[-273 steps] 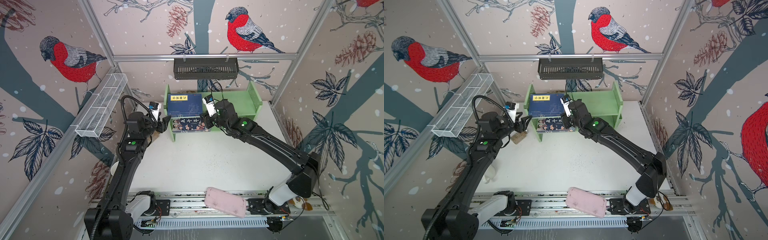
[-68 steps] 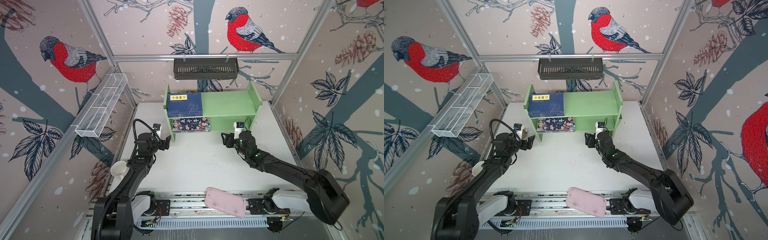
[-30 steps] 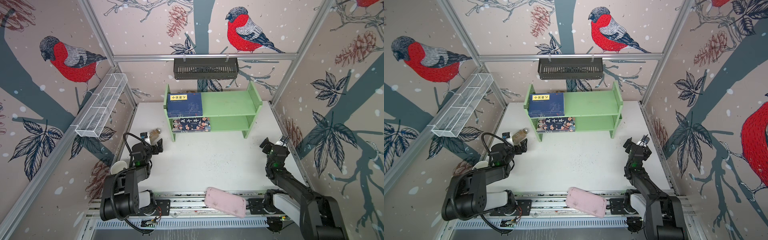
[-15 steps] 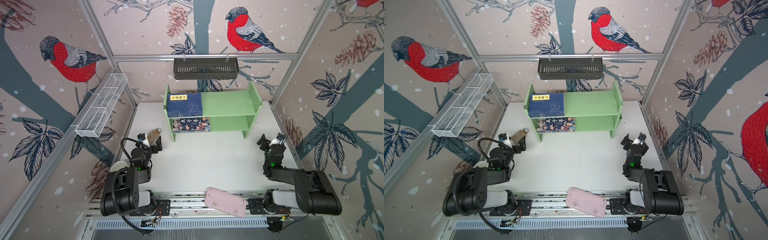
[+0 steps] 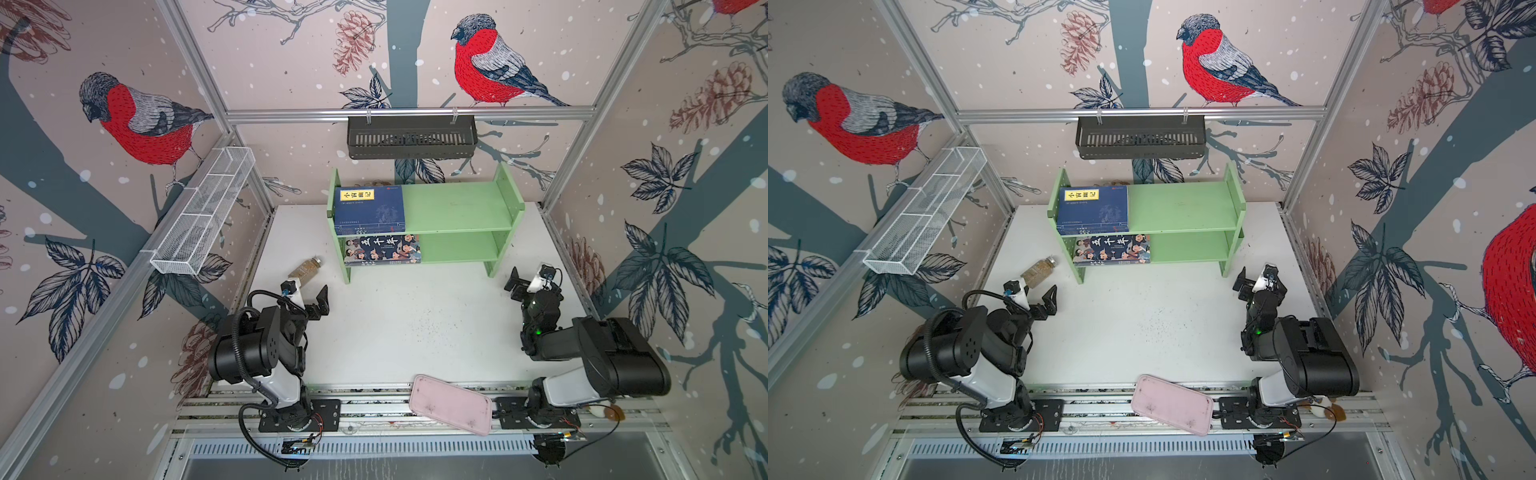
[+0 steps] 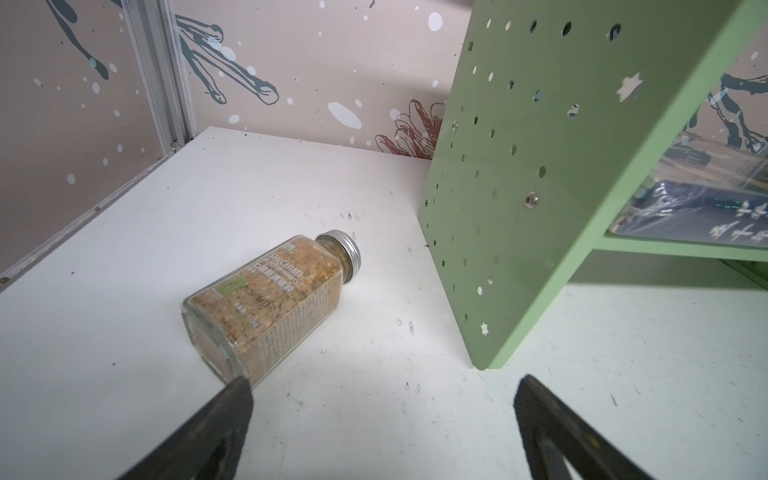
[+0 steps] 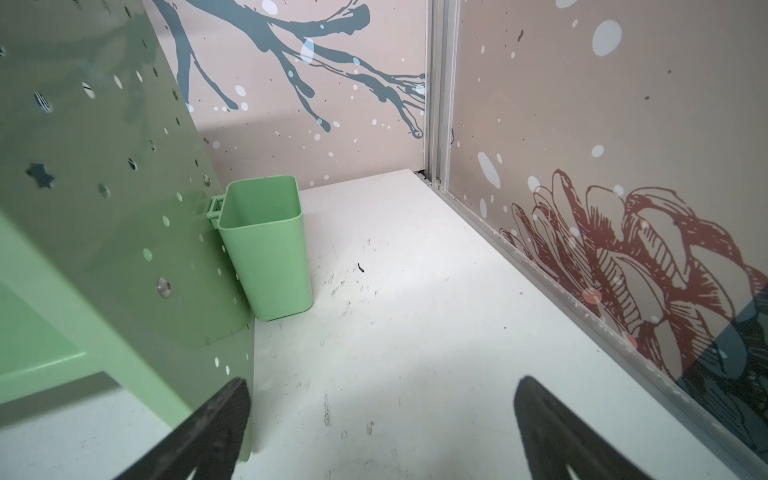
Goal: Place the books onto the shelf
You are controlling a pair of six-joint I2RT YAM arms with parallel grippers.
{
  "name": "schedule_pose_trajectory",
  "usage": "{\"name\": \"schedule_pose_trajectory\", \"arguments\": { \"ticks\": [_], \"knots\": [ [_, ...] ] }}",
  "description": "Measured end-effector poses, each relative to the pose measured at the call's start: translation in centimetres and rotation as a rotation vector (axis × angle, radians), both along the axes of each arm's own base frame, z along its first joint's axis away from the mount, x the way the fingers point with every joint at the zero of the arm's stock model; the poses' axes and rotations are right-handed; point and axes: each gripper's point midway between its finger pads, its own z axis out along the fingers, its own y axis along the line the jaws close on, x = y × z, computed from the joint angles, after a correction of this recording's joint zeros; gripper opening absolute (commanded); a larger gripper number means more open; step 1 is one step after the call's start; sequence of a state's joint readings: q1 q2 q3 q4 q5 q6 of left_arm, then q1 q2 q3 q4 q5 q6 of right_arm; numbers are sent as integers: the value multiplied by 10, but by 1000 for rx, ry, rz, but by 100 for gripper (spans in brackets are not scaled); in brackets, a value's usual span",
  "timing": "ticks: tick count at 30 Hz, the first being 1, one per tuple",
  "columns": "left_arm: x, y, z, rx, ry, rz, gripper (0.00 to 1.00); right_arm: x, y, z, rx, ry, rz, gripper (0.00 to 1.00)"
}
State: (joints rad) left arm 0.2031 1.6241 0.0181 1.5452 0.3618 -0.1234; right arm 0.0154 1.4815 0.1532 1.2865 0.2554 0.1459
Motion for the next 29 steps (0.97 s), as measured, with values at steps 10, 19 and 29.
{"name": "schedule_pose_trajectory", "arguments": {
  "ticks": [10, 19, 29],
  "knots": [
    [2, 1, 4, 5, -16, 6, 98, 12, 0, 2, -18, 20, -12, 100],
    [3, 3, 4, 7, -17, 19, 98, 12, 1, 1, -22, 24, -16, 100],
    [3, 3, 4, 7, -17, 19, 98, 13, 1, -2, -24, 39, -17, 100]
  ]
}}
